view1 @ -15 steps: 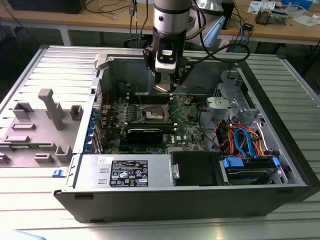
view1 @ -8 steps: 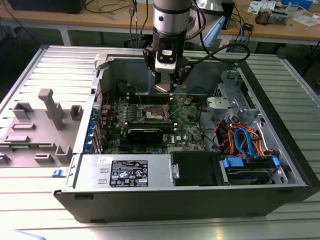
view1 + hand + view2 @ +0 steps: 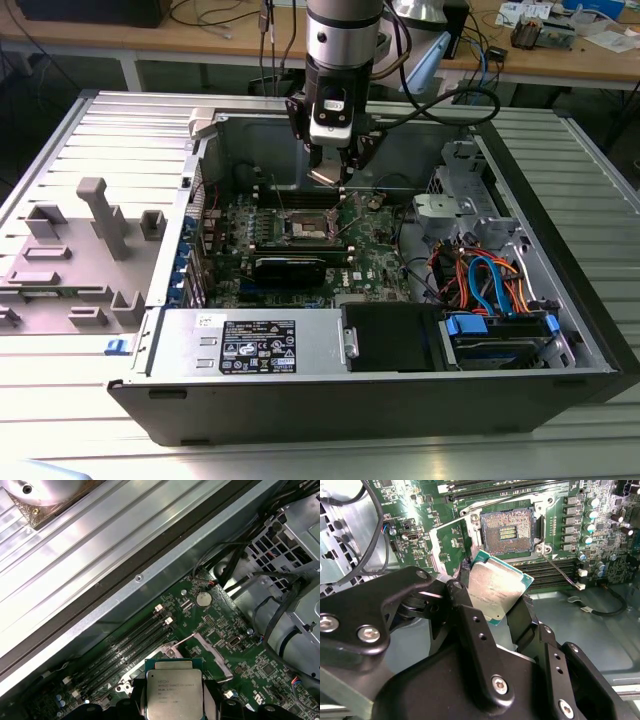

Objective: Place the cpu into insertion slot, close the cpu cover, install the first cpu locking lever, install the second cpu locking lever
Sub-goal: 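Place the cpu into insertion slot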

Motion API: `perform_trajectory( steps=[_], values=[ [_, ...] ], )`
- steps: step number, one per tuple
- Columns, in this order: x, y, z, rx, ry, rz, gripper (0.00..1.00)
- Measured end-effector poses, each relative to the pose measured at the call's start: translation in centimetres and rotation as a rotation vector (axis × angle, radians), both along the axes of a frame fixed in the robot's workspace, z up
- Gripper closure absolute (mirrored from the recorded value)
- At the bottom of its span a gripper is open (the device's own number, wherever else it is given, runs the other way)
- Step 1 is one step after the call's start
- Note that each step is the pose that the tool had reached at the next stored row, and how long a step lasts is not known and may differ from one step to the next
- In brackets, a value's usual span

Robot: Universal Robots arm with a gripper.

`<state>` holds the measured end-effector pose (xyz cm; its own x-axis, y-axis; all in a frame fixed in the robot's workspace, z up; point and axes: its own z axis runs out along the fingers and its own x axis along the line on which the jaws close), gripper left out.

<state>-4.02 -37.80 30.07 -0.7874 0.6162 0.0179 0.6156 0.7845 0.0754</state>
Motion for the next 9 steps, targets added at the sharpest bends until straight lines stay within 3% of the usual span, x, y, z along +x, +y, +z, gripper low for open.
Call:
perform_trajectory(
  steps=[9],
  values=[
    [0.0, 0.0, -0.01, 0.0, 0.0, -0.006, 0.45]
  ],
)
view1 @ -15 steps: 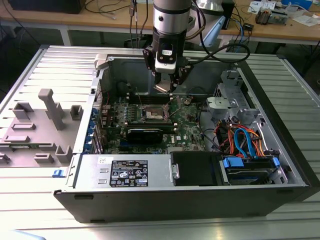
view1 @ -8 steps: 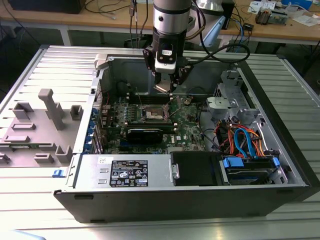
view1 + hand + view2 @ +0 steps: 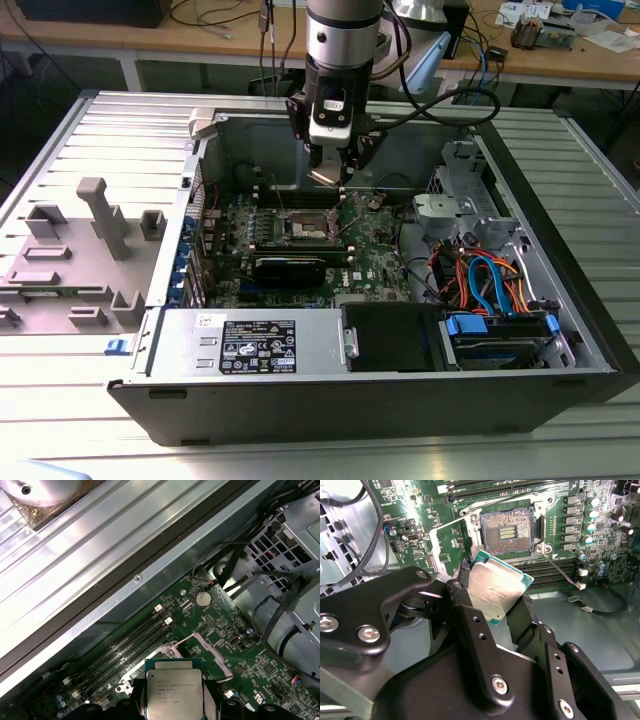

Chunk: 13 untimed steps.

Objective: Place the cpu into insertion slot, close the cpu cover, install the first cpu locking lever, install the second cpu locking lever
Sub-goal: 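Place the cpu into insertion slot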

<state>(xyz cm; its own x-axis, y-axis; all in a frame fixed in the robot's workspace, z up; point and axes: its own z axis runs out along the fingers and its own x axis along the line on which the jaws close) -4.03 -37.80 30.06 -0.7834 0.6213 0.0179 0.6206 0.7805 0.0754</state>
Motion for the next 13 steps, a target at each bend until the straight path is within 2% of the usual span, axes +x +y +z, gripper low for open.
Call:
perform_trajectory(
  steps=[13],
  values=[
    [0.0, 0.0, -0.08, -0.0001, 0.0, -0.028, 0.45]
  ],
)
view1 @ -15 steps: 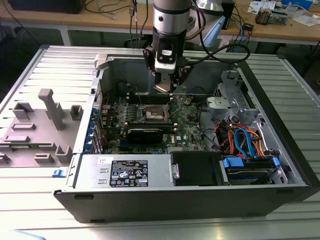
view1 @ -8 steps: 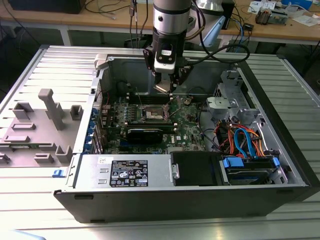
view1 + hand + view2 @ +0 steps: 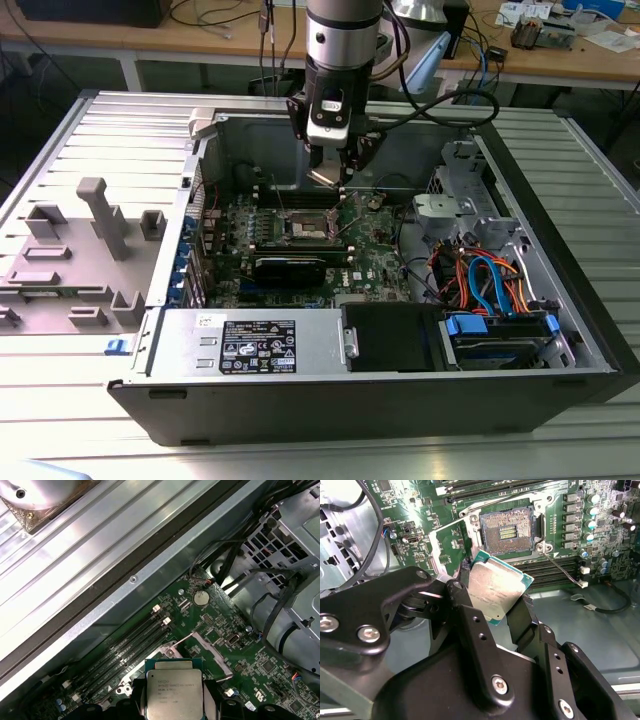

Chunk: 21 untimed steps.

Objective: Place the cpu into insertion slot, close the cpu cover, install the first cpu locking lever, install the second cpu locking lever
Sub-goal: 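Place the cpu into insertion slot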

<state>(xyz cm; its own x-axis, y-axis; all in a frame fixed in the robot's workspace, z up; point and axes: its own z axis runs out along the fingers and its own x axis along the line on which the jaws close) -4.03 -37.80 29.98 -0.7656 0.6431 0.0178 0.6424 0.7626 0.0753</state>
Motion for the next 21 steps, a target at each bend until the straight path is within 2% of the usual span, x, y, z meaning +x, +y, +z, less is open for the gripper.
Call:
perform_trajectory(
  steps=[21],
  values=[
    [0.0, 0.0, -0.1, 0.0, 0.0, -0.022, 0.45]
  ],
)
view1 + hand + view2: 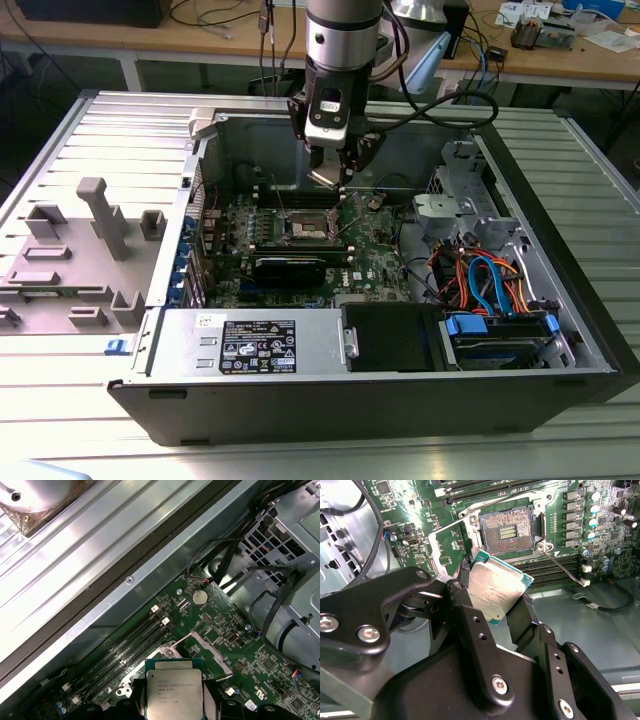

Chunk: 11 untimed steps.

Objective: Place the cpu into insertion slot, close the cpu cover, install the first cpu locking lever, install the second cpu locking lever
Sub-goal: 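Place the cpu into insertion slot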

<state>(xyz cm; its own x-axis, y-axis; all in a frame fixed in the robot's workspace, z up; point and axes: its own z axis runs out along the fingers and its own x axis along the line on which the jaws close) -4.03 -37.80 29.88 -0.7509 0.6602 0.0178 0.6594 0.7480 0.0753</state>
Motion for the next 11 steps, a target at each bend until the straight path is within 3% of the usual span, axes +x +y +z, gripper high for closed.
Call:
perform_trajectory(
  steps=[11],
  values=[
    [0.0, 0.0, -0.05, 0.0, 0.0, -0.012, 0.45]
  ],
)
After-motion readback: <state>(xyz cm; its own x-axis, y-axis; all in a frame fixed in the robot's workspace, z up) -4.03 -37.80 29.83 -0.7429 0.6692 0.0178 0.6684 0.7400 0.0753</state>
